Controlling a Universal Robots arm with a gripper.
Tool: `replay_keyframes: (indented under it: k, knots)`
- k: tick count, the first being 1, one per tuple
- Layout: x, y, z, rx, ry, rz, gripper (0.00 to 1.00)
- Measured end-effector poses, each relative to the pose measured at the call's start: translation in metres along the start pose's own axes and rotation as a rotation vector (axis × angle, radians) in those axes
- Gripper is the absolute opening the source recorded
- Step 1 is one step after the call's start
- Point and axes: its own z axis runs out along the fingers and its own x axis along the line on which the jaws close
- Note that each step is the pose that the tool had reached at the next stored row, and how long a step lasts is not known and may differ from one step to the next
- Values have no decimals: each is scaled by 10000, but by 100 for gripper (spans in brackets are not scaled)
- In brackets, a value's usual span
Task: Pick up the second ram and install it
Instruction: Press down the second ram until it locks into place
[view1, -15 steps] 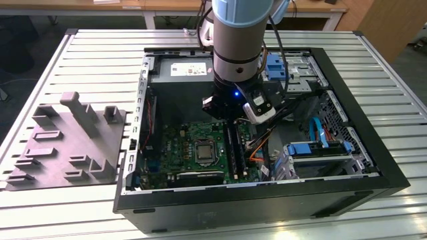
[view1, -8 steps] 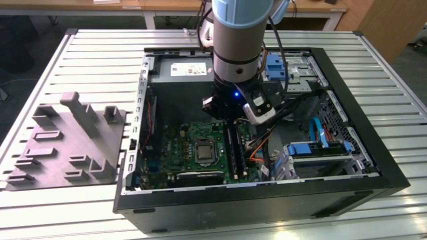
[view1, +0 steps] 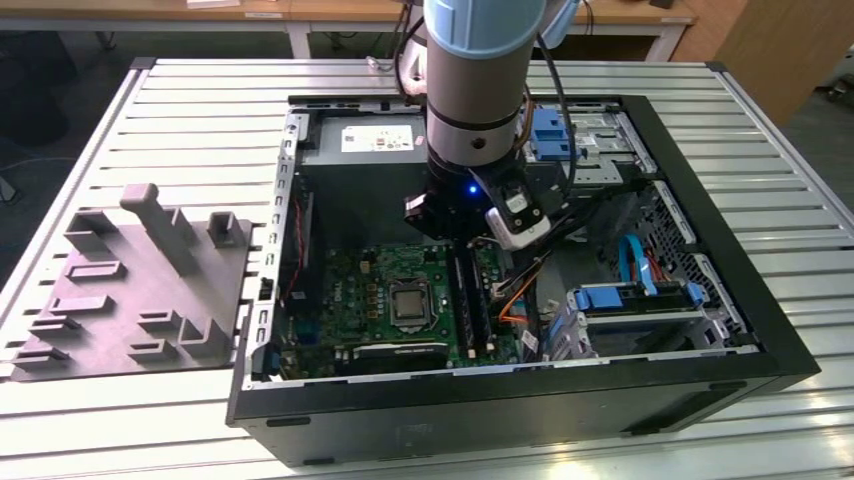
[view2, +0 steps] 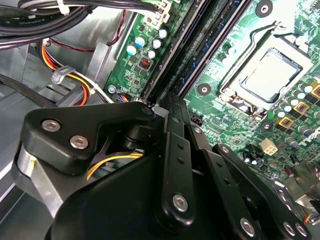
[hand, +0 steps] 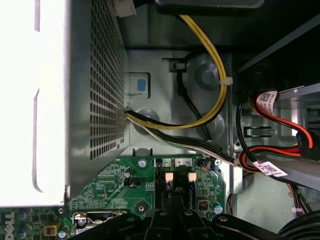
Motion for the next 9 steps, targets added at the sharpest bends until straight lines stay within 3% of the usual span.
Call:
replay_keyframes:
  k: [9]
  knots:
    - [0, 0, 4, 0, 0, 0, 10]
